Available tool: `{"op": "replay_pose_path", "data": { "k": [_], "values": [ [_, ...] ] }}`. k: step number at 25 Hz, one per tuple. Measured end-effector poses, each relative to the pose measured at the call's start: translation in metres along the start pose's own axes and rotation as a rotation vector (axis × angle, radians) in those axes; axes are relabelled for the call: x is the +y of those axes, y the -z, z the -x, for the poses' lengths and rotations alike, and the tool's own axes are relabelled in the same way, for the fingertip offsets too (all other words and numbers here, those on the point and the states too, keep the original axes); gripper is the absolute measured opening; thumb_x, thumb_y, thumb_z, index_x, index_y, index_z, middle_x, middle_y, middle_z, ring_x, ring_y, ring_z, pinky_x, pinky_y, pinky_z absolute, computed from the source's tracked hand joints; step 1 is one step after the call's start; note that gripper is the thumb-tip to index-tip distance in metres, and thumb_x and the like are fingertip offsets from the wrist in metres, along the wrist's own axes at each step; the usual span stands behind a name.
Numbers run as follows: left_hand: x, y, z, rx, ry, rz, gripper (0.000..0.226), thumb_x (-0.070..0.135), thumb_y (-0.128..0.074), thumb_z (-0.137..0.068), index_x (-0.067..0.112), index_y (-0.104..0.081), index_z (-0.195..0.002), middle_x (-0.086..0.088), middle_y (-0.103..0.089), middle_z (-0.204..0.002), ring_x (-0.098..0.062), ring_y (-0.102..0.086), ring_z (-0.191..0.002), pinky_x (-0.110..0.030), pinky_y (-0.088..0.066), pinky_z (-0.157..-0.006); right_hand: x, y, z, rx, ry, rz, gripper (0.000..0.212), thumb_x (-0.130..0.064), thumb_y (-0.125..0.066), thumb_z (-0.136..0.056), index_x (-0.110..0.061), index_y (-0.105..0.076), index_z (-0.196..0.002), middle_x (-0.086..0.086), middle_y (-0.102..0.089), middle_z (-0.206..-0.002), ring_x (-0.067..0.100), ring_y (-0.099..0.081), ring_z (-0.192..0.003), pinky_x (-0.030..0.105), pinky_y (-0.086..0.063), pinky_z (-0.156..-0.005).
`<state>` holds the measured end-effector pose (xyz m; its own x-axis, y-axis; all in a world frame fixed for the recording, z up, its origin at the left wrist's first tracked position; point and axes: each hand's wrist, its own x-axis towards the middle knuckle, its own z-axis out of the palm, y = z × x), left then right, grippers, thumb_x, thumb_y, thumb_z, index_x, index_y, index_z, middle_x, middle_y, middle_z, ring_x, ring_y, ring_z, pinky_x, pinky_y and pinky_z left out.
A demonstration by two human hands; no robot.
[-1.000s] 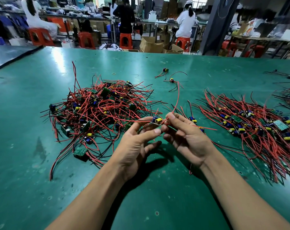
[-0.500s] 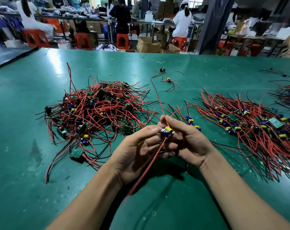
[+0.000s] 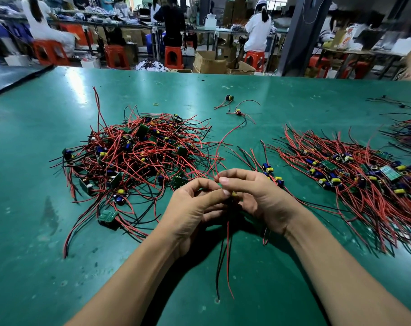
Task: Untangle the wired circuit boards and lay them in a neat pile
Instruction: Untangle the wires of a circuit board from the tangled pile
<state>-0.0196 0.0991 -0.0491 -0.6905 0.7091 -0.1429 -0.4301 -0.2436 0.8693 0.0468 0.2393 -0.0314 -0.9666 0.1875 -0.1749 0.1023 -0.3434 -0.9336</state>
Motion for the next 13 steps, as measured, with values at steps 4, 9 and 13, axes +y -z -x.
{"op": "replay_pose_path", "data": {
  "k": [4, 9, 13],
  "values": [
    [-0.0005, -0.0003, -0.0009, 0.034, 0.001, 0.023, 0.031, 0.013, -0.079, -0.056, 0.011, -0.057, -0.077, -0.020, -0.066, -0.080, -0.027, -0.064, -0.065, -0.034, -0.055, -0.066, 0.0003, -0.0001, 0.0014, -0.034, 0.018, 0.151, 0.020, -0.021, -0.081, -0.072, -0.022, -0.076, -0.091, 0.000, -0.070, -0.089, 0.010, -0.063, -0.076, 0.024, -0.046, -0.067],
    [0.0005, 0.0017, -0.0029, 0.017, 0.038, 0.037, 0.031, 0.009, -0.081, -0.056, 0.012, -0.059, -0.078, -0.020, -0.067, -0.087, -0.032, -0.066, -0.077, -0.032, -0.058, -0.068, -0.0011, 0.0013, -0.0010, 0.074, 0.046, 0.129, 0.018, -0.033, -0.079, -0.072, -0.021, -0.078, -0.085, -0.001, -0.064, -0.083, 0.010, -0.056, -0.067, 0.018, -0.047, -0.058],
    [0.0007, 0.0017, -0.0031, 0.015, 0.014, 0.042, 0.035, 0.012, -0.079, -0.055, 0.005, -0.060, -0.083, -0.017, -0.071, -0.078, -0.026, -0.069, -0.064, -0.030, -0.058, -0.062, 0.0006, -0.0017, 0.0009, -0.014, 0.092, 0.274, 0.028, -0.036, -0.082, -0.071, -0.030, -0.076, -0.098, -0.004, -0.068, -0.093, 0.005, -0.058, -0.074, 0.020, -0.039, -0.061]
  ]
}}
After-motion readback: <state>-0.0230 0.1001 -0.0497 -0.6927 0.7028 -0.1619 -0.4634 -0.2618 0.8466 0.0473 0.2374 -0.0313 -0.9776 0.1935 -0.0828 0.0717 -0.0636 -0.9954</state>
